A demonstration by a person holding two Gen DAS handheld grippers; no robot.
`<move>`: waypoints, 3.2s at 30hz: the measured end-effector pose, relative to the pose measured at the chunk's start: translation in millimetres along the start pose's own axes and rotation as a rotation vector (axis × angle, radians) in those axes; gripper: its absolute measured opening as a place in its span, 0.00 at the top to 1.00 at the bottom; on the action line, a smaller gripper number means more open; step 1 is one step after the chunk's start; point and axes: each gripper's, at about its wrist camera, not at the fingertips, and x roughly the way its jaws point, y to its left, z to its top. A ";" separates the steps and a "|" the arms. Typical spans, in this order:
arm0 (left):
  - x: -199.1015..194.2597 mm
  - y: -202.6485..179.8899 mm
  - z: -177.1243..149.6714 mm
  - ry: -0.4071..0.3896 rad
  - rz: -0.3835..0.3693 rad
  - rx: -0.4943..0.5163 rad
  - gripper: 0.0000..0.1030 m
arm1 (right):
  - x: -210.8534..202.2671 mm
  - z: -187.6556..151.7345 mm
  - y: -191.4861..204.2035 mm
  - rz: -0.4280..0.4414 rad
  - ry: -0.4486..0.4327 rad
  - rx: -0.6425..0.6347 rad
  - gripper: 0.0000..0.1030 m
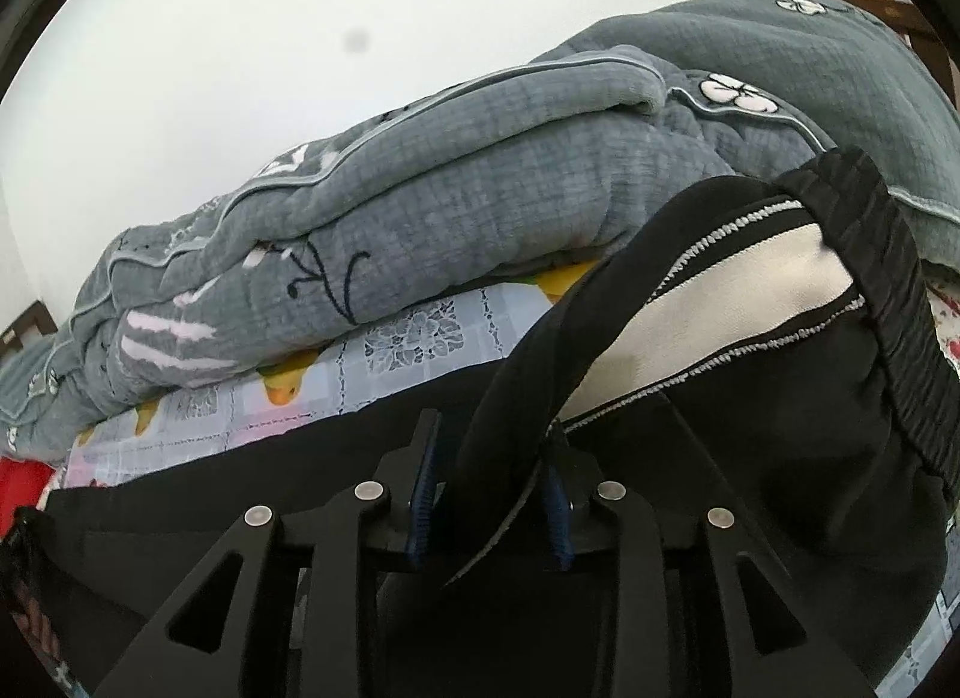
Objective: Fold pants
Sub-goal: 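Close both grippers on the pants edge and lift it, then carry the held edge over the other leg, folding the pants lengthwise, then open both grippers and withdraw from the folded pants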
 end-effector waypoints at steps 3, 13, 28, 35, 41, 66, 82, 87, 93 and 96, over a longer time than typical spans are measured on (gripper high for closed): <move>-0.6 -1.2 -0.4 0.002 0.000 0.008 0.87 | 0.3 0.0 -0.7 0.023 0.005 0.006 0.62; -1.4 -8.6 -1.7 0.008 -0.016 0.047 0.55 | 4.0 -2.9 5.9 0.074 0.031 -0.011 0.44; 0.6 -13.1 -2.6 0.034 -0.013 0.071 0.31 | 4.2 -6.0 17.0 0.197 0.076 -0.043 0.30; -4.2 -15.4 -3.2 0.017 -0.039 0.083 0.25 | 6.0 -7.7 21.4 0.243 0.107 -0.052 0.30; -10.1 -20.1 -3.5 -0.010 -0.049 0.108 0.21 | 1.1 -15.4 45.6 0.311 0.120 -0.171 0.30; -28.8 -26.0 -2.8 -0.064 -0.145 0.099 0.16 | 20.2 -19.1 46.9 0.193 0.186 -0.178 0.30; -13.6 -10.1 -4.6 0.028 -0.053 0.025 0.16 | 18.7 -20.3 47.8 0.153 0.176 -0.189 0.30; -11.9 9.3 -6.4 0.114 0.001 -0.056 0.16 | 12.4 -21.1 49.7 0.141 0.144 -0.208 0.30; -41.4 42.9 -25.8 0.196 0.025 -0.140 0.17 | -0.8 -19.6 45.6 0.130 0.088 -0.205 0.30; -67.3 64.6 -36.4 0.172 0.069 -0.183 0.17 | -6.5 -19.7 44.7 0.116 0.071 -0.212 0.30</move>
